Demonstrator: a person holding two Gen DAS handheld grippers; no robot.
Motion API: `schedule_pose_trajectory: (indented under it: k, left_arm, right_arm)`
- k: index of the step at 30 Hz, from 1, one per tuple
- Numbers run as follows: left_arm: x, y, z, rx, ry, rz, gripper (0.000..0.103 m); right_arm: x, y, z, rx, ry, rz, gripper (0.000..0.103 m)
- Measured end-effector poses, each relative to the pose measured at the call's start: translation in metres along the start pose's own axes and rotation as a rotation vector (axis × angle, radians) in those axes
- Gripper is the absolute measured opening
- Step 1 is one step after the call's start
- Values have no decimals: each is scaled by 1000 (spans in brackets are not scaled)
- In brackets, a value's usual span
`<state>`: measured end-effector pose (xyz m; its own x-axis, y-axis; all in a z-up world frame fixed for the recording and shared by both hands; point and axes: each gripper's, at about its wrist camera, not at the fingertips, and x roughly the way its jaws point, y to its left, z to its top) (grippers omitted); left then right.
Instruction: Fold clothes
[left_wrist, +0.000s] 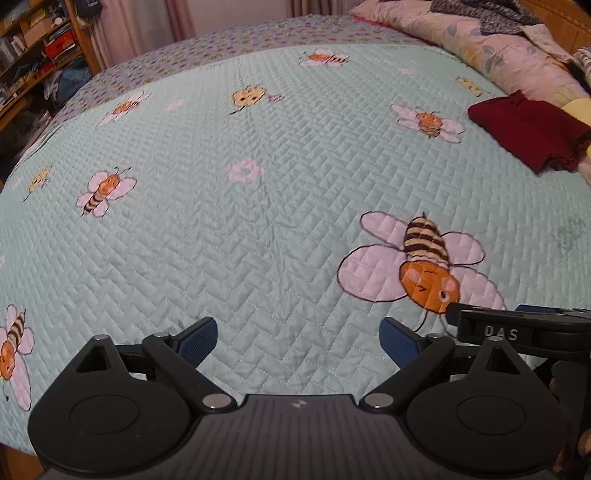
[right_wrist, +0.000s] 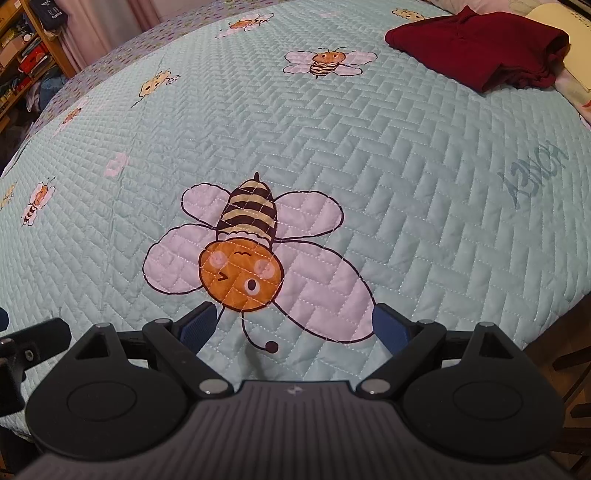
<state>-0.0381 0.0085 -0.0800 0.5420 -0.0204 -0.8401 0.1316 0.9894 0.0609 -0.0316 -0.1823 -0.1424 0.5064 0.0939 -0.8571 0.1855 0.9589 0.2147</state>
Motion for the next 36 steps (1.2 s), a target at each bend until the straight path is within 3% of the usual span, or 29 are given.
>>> schedule_pose_trajectory:
  k: [5,18,36]
  left_arm:
    - [-5,-2,0,-3,-27,-52,87]
    - [-7,-3,-3,8,-56,-77,85]
    - [-1,3,-1,-8,-8,38,90]
  right_arm:
    - [0,-2,0,8,-2,0,91]
    - [1,-3,-1,8,-2,-6,91]
    - [3,2,-2,-4,7,-16,91]
